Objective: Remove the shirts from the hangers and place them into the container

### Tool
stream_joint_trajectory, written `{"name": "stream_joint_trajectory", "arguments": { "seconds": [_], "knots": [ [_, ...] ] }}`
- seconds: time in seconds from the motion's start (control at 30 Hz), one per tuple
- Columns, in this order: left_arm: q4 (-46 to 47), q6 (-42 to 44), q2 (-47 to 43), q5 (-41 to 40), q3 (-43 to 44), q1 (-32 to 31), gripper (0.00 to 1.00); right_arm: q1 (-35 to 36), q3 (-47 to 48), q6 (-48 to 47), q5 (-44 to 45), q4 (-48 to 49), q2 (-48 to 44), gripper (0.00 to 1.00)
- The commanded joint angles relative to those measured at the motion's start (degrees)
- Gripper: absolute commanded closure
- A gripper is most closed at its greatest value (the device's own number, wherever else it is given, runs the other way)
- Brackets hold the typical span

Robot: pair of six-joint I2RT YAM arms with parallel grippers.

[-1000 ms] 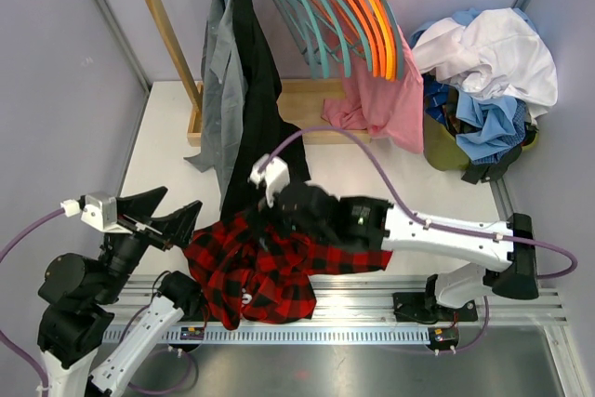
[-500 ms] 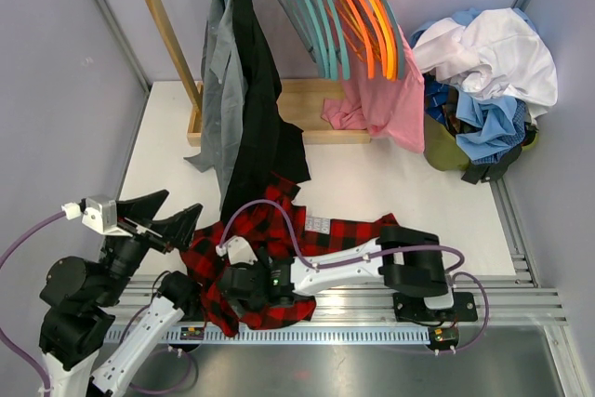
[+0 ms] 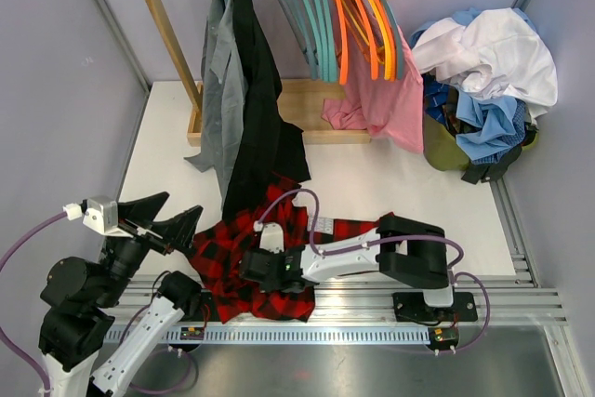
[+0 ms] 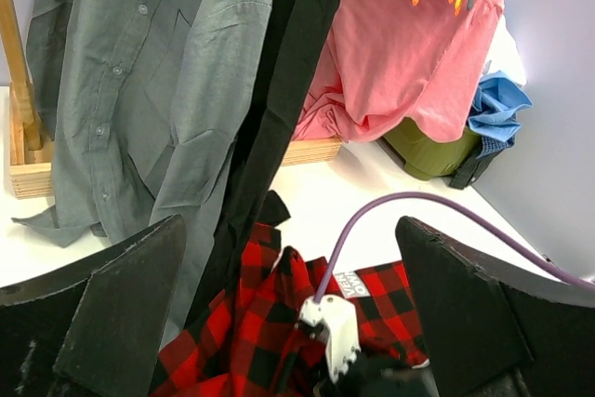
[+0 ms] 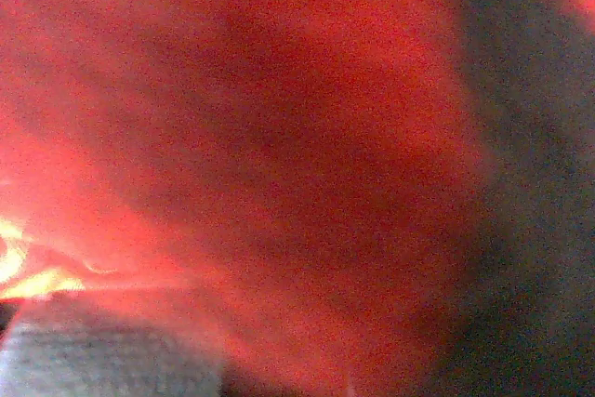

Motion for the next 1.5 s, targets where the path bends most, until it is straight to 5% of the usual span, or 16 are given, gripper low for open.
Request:
{"name": "stream_joint_trajectory", "arguments": {
  "seconds": [0.0, 0.23, 0.63, 0.9, 1.07, 1.13, 1.17, 1.2, 1.23, 1.27, 1.33, 1.47],
  "knots": [
    [1.30, -0.22, -0.15, 1.51, 0.01, 0.07, 0.01, -4.81, -8.66, 5.70, 7.27, -8.02, -0.45, 1.00],
    [2.18, -1.27, 0.38, 2.48, -0.17, 0.07, 0.01, -7.54, -16.84, 13.69, 21.75, -16.35, -19.87, 1.00],
    [3.93, -2.50, 2.57, 6.26, -0.16, 0.07, 0.01, -20.18, -13.59, 44.28, 42.60, -69.35, -50.73, 1.00],
    [6.04, -3.20, 6.17, 10.30, -0.08, 0.07, 0.01, -30.91, -6.05, 35.79, 53.22, -72.72, -61.90, 1.00],
    [7.62, -3.82, 7.94, 12.76, -0.08, 0.07, 0.01, -40.05, 7.12, 17.62, 61.33, -60.57, -58.92, 1.00],
    [8.59, -4.26, 8.38, 13.55, -0.08, 0.07, 0.01, -42.86, 9.25, -5.63, 61.87, -46.60, -58.65, 1.00],
    [8.94, -4.43, 8.55, 14.25, -0.16, 0.07, 0.01, -43.57, 8.48, -15.03, 61.17, -27.73, -59.00, 1.00],
    [9.73, -4.78, 8.64, 14.69, -0.08, 0.07, 0.01, -45.66, 6.73, -36.96, 58.46, -15.45, -60.31, 1.00],
    [9.99, -4.96, 8.90, 15.04, -0.08, 0.07, 0.01, -47.51, 2.45, -47.54, 55.83, 8.52, -61.20, 1.00],
    [10.26, -5.05, 8.99, 15.74, 0.01, 0.07, 0.01, -49.10, 1.88, -54.78, 53.71, 15.11, -61.73, 1.00],
    [10.96, -5.40, 9.34, 16.54, 0.53, 0.07, 0.01, -54.43, 5.72, -60.89, 50.02, 17.02, -58.76, 1.00],
    [11.31, -5.40, 10.05, 17.86, 1.33, 0.07, 0.01, -64.19, 25.03, -56.87, 38.68, 5.17, -49.10, 1.00]
  ]
}}
